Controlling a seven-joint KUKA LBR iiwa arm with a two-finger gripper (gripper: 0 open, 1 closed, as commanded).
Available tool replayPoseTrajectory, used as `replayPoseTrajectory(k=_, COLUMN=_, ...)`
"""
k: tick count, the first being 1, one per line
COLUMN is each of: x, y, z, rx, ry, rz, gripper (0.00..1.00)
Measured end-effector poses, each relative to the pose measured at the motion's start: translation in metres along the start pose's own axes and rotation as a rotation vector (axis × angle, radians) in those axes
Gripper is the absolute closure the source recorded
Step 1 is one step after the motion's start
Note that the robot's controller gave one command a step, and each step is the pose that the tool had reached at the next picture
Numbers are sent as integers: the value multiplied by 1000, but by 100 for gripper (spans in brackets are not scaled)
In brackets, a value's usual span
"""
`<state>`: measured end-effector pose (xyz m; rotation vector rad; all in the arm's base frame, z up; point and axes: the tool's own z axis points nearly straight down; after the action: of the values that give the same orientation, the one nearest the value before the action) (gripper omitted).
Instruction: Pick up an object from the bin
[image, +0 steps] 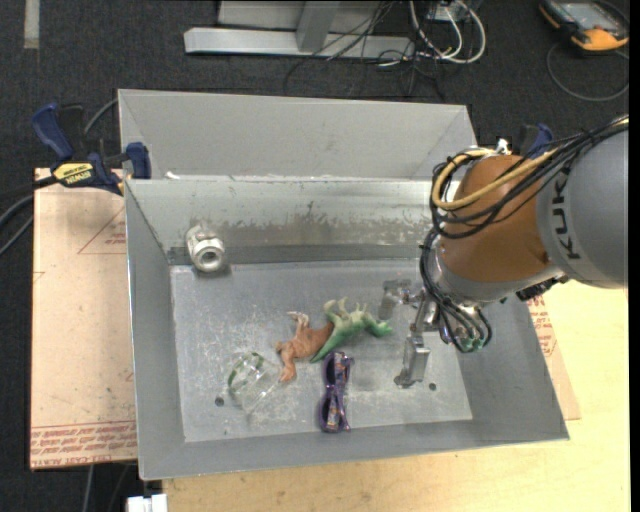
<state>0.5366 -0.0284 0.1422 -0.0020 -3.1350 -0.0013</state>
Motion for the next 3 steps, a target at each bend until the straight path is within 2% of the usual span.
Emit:
replayPoseTrajectory(k=1, x=-2, y=0, z=-5, rx=0, ry=-7, rz=-2, gripper=0)
replayPoseTrajectory(k=2, x=-50, y=59, z=45, rx=-3, ry=-2, rz=-85, gripper=0)
replayPoseTrajectory(k=3, x=-63, y=66, z=50, rx=-1, ry=-14, rz=-146, gripper=100)
